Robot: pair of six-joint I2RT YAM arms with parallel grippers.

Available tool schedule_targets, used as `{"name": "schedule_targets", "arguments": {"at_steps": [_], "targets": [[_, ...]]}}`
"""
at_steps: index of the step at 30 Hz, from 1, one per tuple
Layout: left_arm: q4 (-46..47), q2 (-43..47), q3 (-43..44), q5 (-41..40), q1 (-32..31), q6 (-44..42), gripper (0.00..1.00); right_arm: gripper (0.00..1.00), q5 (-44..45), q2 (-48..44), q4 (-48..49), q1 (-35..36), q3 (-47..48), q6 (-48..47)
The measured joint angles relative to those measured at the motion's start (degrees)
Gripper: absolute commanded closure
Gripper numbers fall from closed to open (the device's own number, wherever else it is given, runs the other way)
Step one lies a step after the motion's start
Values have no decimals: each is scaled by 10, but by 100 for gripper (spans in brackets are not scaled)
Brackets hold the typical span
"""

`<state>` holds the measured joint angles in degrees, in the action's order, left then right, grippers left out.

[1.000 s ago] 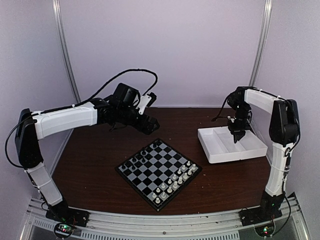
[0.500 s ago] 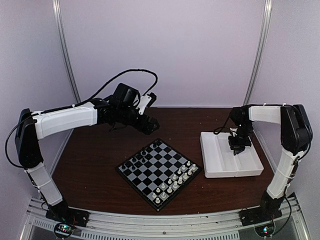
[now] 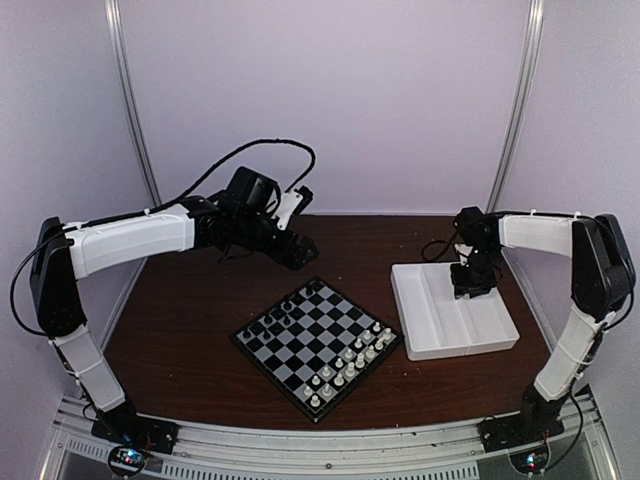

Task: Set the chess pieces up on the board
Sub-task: Adjust the storage box at the center of the board, then pick up the chess piece from the storage box.

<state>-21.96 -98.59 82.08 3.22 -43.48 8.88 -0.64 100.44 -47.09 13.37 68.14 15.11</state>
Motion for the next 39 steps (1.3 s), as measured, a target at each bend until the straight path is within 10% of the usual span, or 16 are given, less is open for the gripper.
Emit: {"name": "schedule_targets", "arguments": {"at_steps": [14,39], "targets": [[-21,0,0,-9,0,0,6,76,46,-50,82,-57,14,66],[-22,0,0,-10,0,1,6,78,10,74,290,-81,3,297]]}}
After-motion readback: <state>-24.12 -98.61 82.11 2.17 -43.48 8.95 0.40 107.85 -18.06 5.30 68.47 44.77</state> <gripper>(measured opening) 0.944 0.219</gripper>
